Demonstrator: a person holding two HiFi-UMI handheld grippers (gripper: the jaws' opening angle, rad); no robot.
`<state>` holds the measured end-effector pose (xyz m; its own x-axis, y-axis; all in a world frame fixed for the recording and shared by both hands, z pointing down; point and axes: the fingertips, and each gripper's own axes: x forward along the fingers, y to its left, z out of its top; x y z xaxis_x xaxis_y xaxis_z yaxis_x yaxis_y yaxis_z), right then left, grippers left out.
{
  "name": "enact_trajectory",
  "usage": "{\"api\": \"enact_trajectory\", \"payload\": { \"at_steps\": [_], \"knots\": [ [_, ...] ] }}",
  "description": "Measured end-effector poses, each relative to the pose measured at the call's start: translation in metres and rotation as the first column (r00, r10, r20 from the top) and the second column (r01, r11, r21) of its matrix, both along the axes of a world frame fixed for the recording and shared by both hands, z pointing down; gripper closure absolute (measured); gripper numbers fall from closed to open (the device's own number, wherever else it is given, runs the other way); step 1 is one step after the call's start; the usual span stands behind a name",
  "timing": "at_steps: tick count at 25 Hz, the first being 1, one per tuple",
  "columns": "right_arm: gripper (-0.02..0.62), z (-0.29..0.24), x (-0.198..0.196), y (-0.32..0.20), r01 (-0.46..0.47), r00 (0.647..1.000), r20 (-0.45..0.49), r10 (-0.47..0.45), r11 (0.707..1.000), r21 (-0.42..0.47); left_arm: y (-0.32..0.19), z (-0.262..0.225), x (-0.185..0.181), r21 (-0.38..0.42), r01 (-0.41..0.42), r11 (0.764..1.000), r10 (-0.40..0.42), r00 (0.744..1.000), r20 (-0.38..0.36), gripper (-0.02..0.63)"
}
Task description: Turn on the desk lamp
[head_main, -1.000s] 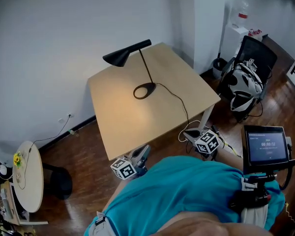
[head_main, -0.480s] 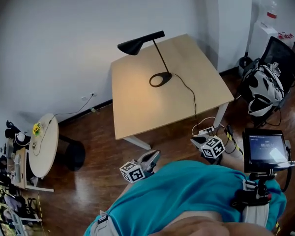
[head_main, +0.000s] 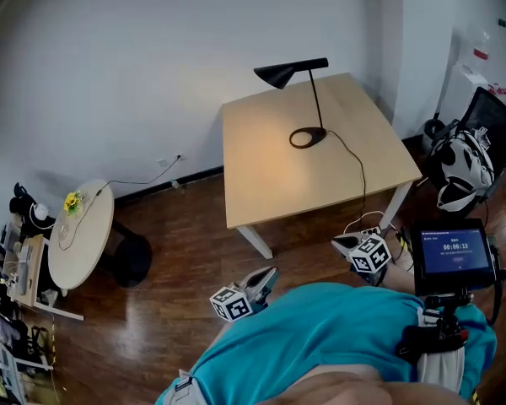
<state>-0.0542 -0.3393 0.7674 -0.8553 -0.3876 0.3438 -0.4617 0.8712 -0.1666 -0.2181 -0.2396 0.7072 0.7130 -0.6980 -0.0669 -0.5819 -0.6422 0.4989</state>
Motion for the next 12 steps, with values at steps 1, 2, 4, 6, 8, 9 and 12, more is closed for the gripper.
{"api": "enact_trajectory", "payload": {
  "at_steps": [1,2,4,6,8,9,12],
  "knots": [
    [0.594,-0.004,-0.032,0.025,0.003,1.0,-0.008,-0.003,1.0,-0.002,0.023,-0.001,-0.035,0.01,0.006,1.0,-0.006,1.0,-0.018,0.605],
    [0.594,-0.008,-0.061,0.049,0.012,1.0,-0.019,-0.012,1.0,-0.002,0.043,-0.001,-0.067,0.014,0.015,1.0,-0.015,0.999,-0.042,0.606],
    [0.592,-0.011,-0.106,0.085,0.037,0.998,-0.046,-0.037,0.999,-0.006,0.07,0.005,-0.114,0.002,0.03,1.0,-0.03,0.996,-0.088,0.604],
    [0.593,-0.01,-0.141,0.108,0.053,0.996,-0.074,-0.055,0.998,-0.017,0.085,0.02,-0.146,-0.033,0.02,0.999,-0.024,0.992,-0.126,0.605],
    [0.592,-0.014,-0.172,0.127,0.076,0.991,-0.107,-0.076,0.997,-0.007,0.097,0.027,-0.164,-0.068,-0.012,0.998,0.001,0.986,-0.165,0.606],
    [0.594,-0.02,-0.185,0.135,0.086,0.989,-0.122,-0.084,0.996,0.006,0.104,0.024,-0.169,-0.073,-0.032,0.997,0.018,0.983,-0.182,0.606],
    [0.594,-0.044,-0.201,0.144,0.075,0.988,-0.141,-0.07,0.997,0.03,0.11,0.009,-0.176,-0.031,-0.078,0.996,0.071,0.979,-0.192,0.604]
  ]
}}
